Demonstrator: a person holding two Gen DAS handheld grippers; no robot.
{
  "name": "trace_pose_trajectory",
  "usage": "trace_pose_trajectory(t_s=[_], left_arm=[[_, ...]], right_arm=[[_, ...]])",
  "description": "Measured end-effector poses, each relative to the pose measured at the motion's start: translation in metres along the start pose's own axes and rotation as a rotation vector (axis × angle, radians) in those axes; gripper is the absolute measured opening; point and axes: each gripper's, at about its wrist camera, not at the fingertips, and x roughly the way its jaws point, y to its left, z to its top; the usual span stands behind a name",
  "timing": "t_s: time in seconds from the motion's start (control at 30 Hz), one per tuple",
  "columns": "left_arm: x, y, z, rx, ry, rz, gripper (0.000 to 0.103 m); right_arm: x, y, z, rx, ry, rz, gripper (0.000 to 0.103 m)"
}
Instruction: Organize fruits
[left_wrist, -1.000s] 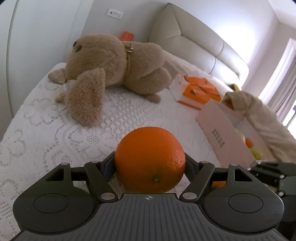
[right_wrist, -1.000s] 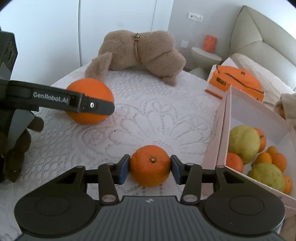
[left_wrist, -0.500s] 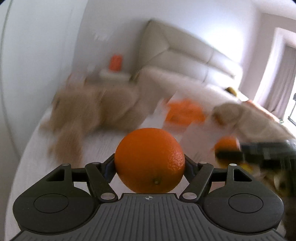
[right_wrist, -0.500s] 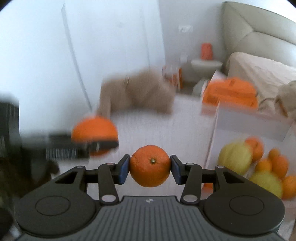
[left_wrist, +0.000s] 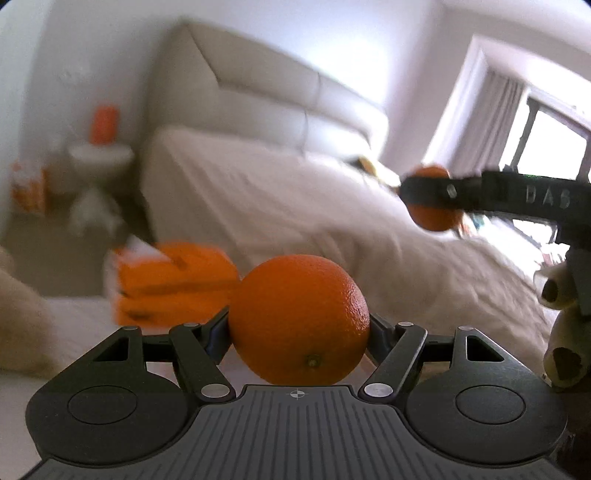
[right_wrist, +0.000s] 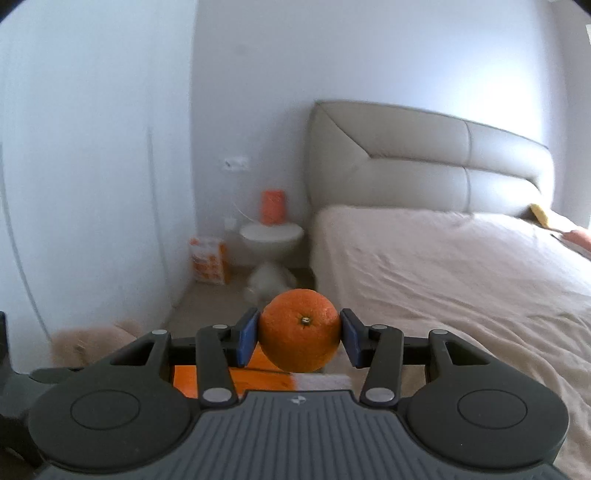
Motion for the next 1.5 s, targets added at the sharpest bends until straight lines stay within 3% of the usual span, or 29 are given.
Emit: trace_pose_trajectory(t_s=[0.1, 0.27, 0.4, 0.73, 0.93, 1.07, 1.2, 1.3, 1.4, 1.5], left_arm=[[0.049, -0.005, -0.005, 0.011, 0.124, -0.013, 0.077], [0.100, -0.003, -0.021, 0.080, 0.273, 0.054, 0.077], [0.097, 0.005, -0.020, 0.046, 0.259, 0.029, 0.077], [0.074, -0.005, -0.016, 0.086, 0.220, -0.021, 0.078], [0.008, 0.002, -0.011, 0.071, -0.004, -0.014, 0.072], [-0.046, 0.022, -0.017, 0.048, -0.096, 0.070, 0.072], [-0.080, 0.045, -0.047, -0.010, -0.110, 0.205, 0.072], [-0.092, 0.059, -0.075, -0.077, -0.105, 0.231, 0.072], [-0.098, 0.063, -0.099, -0.104, -0.084, 0.248, 0.072], [-0.106, 0.062, -0.114, -0.089, -0.071, 0.271, 0.072]], right_arm=[[0.029, -0.014, -0.012, -0.003, 0.061, -0.039, 0.047], [0.075, -0.033, -0.036, 0.055, 0.159, -0.031, 0.047], [0.089, -0.039, -0.059, 0.072, 0.208, -0.014, 0.047], [0.102, -0.047, -0.079, 0.101, 0.226, -0.047, 0.047], [0.088, -0.040, -0.082, 0.084, 0.195, -0.040, 0.047], [0.083, -0.024, -0.086, 0.061, 0.188, 0.008, 0.047], [0.078, -0.004, -0.087, 0.031, 0.214, 0.096, 0.047], [0.088, 0.018, -0.090, 0.033, 0.264, 0.177, 0.047], [0.103, 0.037, -0.095, 0.041, 0.299, 0.203, 0.047], [0.109, 0.047, -0.100, 0.064, 0.302, 0.194, 0.058]])
